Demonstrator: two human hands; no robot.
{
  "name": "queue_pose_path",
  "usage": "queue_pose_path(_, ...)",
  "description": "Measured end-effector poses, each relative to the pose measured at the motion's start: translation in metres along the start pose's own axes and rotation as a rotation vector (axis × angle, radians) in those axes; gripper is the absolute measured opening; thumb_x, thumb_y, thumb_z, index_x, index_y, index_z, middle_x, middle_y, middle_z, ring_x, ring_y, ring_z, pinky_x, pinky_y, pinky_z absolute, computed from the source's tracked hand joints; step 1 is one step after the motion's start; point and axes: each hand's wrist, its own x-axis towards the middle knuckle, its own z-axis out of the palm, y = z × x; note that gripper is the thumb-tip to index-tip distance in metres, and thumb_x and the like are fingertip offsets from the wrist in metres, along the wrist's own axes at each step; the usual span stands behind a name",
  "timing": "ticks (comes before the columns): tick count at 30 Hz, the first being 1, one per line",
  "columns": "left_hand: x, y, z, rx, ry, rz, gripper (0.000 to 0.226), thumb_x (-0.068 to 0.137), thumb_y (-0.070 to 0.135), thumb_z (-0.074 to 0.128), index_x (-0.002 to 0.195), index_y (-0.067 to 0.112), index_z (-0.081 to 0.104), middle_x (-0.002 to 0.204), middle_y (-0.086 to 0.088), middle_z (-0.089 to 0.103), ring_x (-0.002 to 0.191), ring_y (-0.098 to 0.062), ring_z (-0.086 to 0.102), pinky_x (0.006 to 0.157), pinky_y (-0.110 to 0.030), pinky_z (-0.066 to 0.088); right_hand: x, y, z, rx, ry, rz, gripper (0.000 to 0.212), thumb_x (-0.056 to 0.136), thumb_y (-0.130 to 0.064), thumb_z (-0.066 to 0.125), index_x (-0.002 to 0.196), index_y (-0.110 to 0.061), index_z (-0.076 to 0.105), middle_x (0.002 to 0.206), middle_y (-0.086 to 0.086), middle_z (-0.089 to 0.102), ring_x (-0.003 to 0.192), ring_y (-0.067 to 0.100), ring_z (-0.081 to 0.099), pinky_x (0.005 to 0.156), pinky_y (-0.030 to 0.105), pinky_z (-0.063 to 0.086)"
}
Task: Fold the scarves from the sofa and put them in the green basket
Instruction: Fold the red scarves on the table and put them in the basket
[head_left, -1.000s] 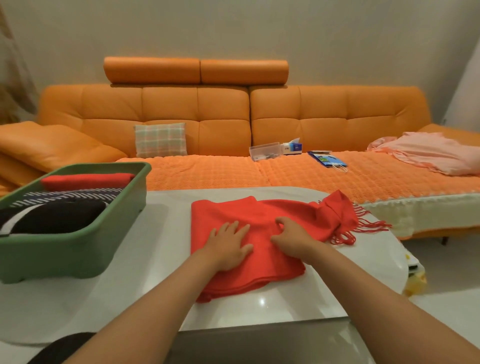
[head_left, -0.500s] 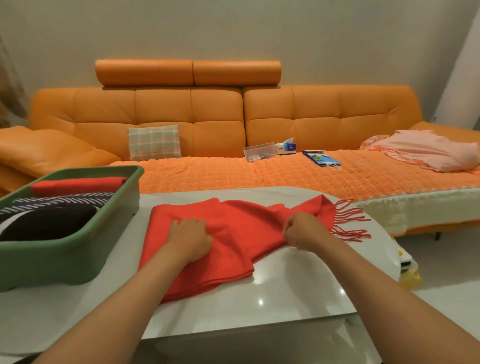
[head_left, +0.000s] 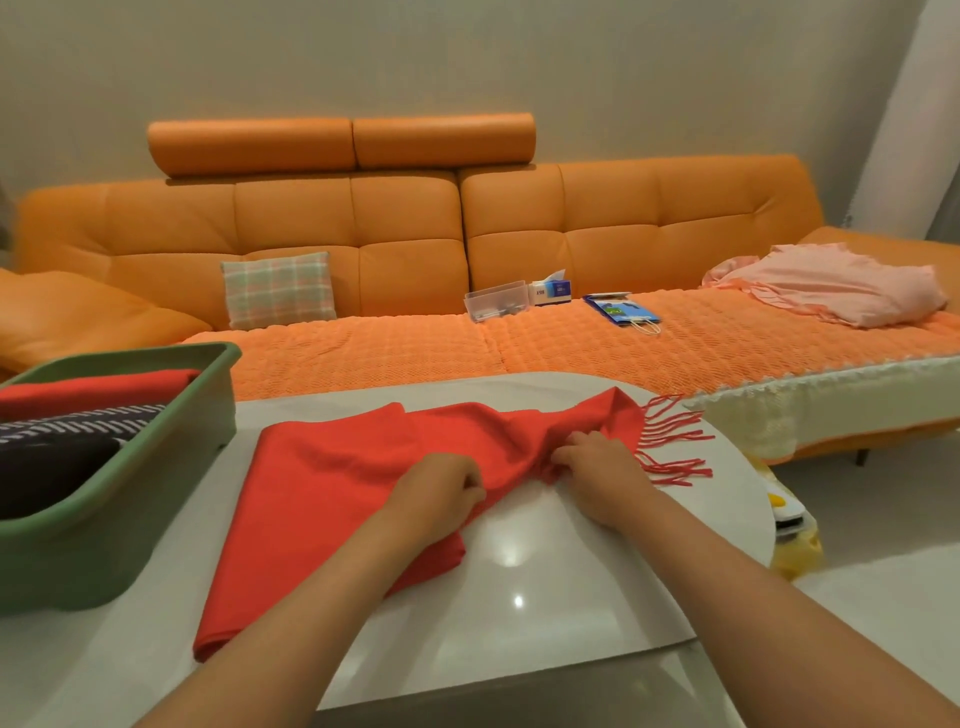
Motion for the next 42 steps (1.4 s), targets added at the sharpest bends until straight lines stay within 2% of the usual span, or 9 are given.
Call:
queue_pose_path(7, 0.018, -0.03, -0.012, -0.466, 0.021, -0.253, 0.016, 0.099, 0.013, 0.053, 0.085, 0.019, 0.056, 0.084, 0.003, 0.057, 0.082, -0.015, 0.051, 0.07, -0.026, 0.036, 0.016, 0.023, -0.032, -0.182, 0.194, 0.177, 0.022, 0.09, -0.019, 0.051, 0.092, -0.027, 0.072, 0.101, 0.0, 0.066, 0.101, 0.026, 0.053, 0.089, 0.039, 0.036)
queue_pose_path(13, 0.013, -0.009, 0.004, 0.033, 0.066, 0.02, 0.021, 0.093, 0.025, 0.055, 0.113, 0.028, 0.053, 0.103, 0.002, 0.057, 0.098, -0.021, 0.057, 0.079, -0.036, 0.046, 0.01, 0.022, -0.04, -0.502, -0.061, 0.391, 0.032, 0.094, -0.022, 0.048, 0.121, -0.022, 0.065, 0.132, 0.009, 0.056, 0.128, 0.033, 0.041, 0.111, 0.056, 0.025)
queue_pose_path(17, 0.013, 0.027, 0.015, 0.123, 0.138, 0.345, 0.025, 0.083, 0.042, 0.056, 0.103, 0.029, 0.064, 0.103, 0.005, 0.053, 0.095, -0.02, 0.053, 0.073, -0.036, 0.046, 0.009, 0.014, -0.023, -0.225, 0.142, -0.012, 0.039, 0.081, -0.023, 0.059, 0.119, -0.023, 0.061, 0.12, 0.004, 0.057, 0.11, 0.028, 0.05, 0.089, 0.041, 0.04)
queue_pose_path(21, 0.023, 0.034, 0.022, 0.208, 0.04, 0.158, 0.032, 0.087, 0.044, 0.06, 0.108, 0.021, 0.066, 0.107, -0.001, 0.056, 0.097, -0.023, 0.057, 0.072, -0.033, 0.04, 0.007, 0.012, -0.008, -0.313, 0.191, -0.041, 0.018, 0.067, -0.018, 0.071, 0.084, -0.024, 0.073, 0.083, 0.0, 0.068, 0.08, 0.027, 0.061, 0.079, 0.04, 0.034)
queue_pose_path(25, 0.029, 0.031, 0.016, 0.068, 0.164, 0.19, 0.018, 0.094, 0.025, 0.057, 0.094, 0.012, 0.069, 0.1, -0.005, 0.062, 0.095, -0.025, 0.059, 0.076, -0.036, 0.042, 0.012, 0.017, -0.018, -0.196, 0.272, 0.04, 0.01, 0.073, -0.014, 0.075, 0.071, -0.021, 0.069, 0.072, 0.001, 0.067, 0.077, 0.029, 0.063, 0.09, 0.048, 0.043)
queue_pose_path(29, 0.03, 0.026, 0.004, -0.301, 0.263, 0.172, 0.017, 0.092, 0.02, 0.053, 0.079, 0.01, 0.058, 0.079, -0.002, 0.058, 0.077, -0.021, 0.053, 0.074, -0.042, 0.043, 0.011, 0.018, -0.038, 0.12, 0.404, -0.028, 0.006, 0.088, -0.021, 0.057, 0.085, -0.021, 0.062, 0.097, -0.003, 0.067, 0.095, 0.018, 0.06, 0.117, 0.054, 0.016)
queue_pose_path(33, 0.017, 0.033, -0.009, -0.413, -0.011, 0.156, 0.017, 0.096, 0.018, 0.049, 0.08, 0.02, 0.055, 0.073, 0.007, 0.058, 0.068, -0.007, 0.05, 0.069, -0.034, 0.042, -0.003, 0.015, -0.063, 0.227, 0.248, -0.109, 0.035, 0.083, -0.024, 0.062, 0.061, -0.027, 0.034, 0.051, -0.008, 0.039, 0.051, 0.011, 0.038, 0.112, 0.035, 0.028)
queue_pose_path(37, 0.001, 0.041, -0.011, -0.348, -0.316, 0.152, 0.017, 0.086, 0.011, 0.05, 0.088, 0.017, 0.065, 0.076, 0.012, 0.063, 0.065, -0.002, 0.052, 0.067, -0.026, 0.045, -0.023, 0.001, -0.086, 0.045, 0.025, -0.103, 0.036, 0.08, -0.025, 0.061, 0.057, -0.022, 0.034, 0.055, -0.005, 0.039, 0.06, 0.019, 0.039, 0.057, 0.031, 0.032)
queue_pose_path(42, -0.012, 0.06, -0.021, -0.204, -0.584, 0.082, 0.023, 0.084, 0.02, 0.052, 0.077, 0.022, 0.073, 0.072, 0.008, 0.07, 0.059, -0.002, 0.057, 0.063, -0.021, 0.047, -0.055, -0.014, -0.093, 0.299, -0.48, -0.016, 0.023, 0.078, -0.014, 0.059, 0.058, -0.019, 0.048, 0.058, -0.002, 0.046, 0.057, 0.016, 0.04, 0.054, 0.029, 0.035)
